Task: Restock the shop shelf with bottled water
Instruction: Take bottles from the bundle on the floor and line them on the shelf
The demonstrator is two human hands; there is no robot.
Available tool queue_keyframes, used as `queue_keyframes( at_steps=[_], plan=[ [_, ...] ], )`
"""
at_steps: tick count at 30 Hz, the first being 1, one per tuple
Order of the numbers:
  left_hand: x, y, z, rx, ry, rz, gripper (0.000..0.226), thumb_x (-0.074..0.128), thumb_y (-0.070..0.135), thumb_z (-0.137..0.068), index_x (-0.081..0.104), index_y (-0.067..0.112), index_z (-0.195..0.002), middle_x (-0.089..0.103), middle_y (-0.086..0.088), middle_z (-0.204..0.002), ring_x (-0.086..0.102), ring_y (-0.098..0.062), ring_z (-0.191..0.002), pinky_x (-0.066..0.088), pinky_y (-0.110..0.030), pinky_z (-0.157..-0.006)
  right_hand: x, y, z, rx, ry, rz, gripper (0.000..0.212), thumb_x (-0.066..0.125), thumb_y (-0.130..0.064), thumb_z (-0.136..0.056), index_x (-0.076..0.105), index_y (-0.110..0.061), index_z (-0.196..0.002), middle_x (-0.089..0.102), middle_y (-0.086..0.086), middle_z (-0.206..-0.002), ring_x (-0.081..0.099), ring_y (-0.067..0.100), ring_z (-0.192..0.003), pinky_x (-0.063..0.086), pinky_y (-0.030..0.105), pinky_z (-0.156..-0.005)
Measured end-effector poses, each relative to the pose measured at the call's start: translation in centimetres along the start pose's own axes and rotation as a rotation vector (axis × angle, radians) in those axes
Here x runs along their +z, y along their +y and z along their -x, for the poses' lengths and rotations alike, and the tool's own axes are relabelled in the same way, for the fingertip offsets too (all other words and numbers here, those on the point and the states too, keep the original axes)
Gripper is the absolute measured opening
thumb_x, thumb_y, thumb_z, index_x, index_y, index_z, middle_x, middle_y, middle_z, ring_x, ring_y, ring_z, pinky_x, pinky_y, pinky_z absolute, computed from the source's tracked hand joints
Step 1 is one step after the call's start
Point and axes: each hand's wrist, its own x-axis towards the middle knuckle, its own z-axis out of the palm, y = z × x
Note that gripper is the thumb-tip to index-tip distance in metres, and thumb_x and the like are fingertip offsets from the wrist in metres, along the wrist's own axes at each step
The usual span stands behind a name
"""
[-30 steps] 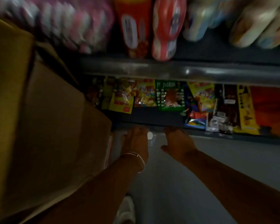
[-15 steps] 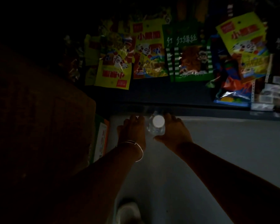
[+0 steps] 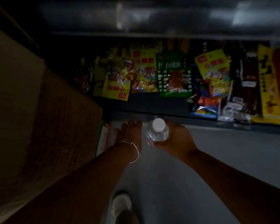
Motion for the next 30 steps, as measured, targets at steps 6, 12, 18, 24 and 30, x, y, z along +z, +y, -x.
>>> queue_keyframes(
  at_steps=[6, 12, 18, 24, 30],
  plan=[
    [-9.0, 2.4, 7.3, 0.078, 0.052, 0.015, 0.067, 0.064, 0.019, -0.081, 0.031, 0.022, -0.14, 0.036, -0.005, -0.143, 0.034, -0.028, -0.134, 0.029, -0.047, -0.109, -10.3, -6.7, 5.7, -0.124, 0.006, 0.01, 0.063, 0.082, -0.041, -0.064, 0.054, -0.018, -0.115, 0.066, 0.002, -0.111, 0.063, 0.021, -0.101, 0.052, 0.034, -0.084],
    [-21.5, 3.7, 17.4, 0.197, 0.069, 0.118, 0.047, 0.065, 0.019, -0.083, 0.052, 0.018, -0.128, 0.054, -0.007, -0.132, 0.048, -0.028, -0.126, 0.039, -0.04, -0.105, -21.6, -15.7, 12.5, -0.302, 0.017, 0.001, 0.062, 0.077, -0.053, -0.057, 0.059, -0.023, -0.109, 0.068, -0.005, -0.103, 0.064, 0.015, -0.095, 0.052, 0.032, -0.082],
    [-36.3, 4.4, 29.0, 0.339, 0.04, -0.138, 0.059, 0.068, 0.017, -0.081, 0.046, 0.014, -0.135, 0.05, -0.004, -0.137, 0.048, -0.024, -0.125, 0.034, -0.022, -0.098, -34.4, -25.7, 20.0, -0.424, 0.012, -0.092, 0.058, 0.084, -0.021, -0.065, 0.059, -0.011, -0.116, 0.066, 0.001, -0.113, 0.061, 0.011, -0.101, 0.05, 0.024, -0.088],
    [-49.7, 5.3, 40.4, 0.381, 0.166, -0.157, 0.049, 0.069, 0.017, -0.082, 0.052, 0.01, -0.127, 0.058, -0.008, -0.127, 0.054, -0.024, -0.118, 0.039, -0.022, -0.083, -46.5, -36.7, 27.5, -0.545, 0.087, -0.11, 0.047, 0.082, -0.017, -0.069, 0.06, -0.022, -0.11, 0.064, -0.011, -0.1, 0.058, -0.002, -0.083, 0.049, 0.011, -0.081],
    [-61.2, 3.9, 48.0, 0.407, 0.275, -0.032, 0.05, 0.077, 0.015, -0.074, 0.055, 0.005, -0.117, 0.062, -0.012, -0.118, 0.061, -0.023, -0.101, 0.048, -0.026, -0.086, -56.3, -46.7, 32.8, -0.633, 0.191, -0.152, 0.027, 0.082, -0.019, -0.066, 0.065, -0.029, -0.084, 0.072, -0.006, -0.093, 0.068, 0.009, -0.086, 0.055, 0.033, -0.086]
  ],
)
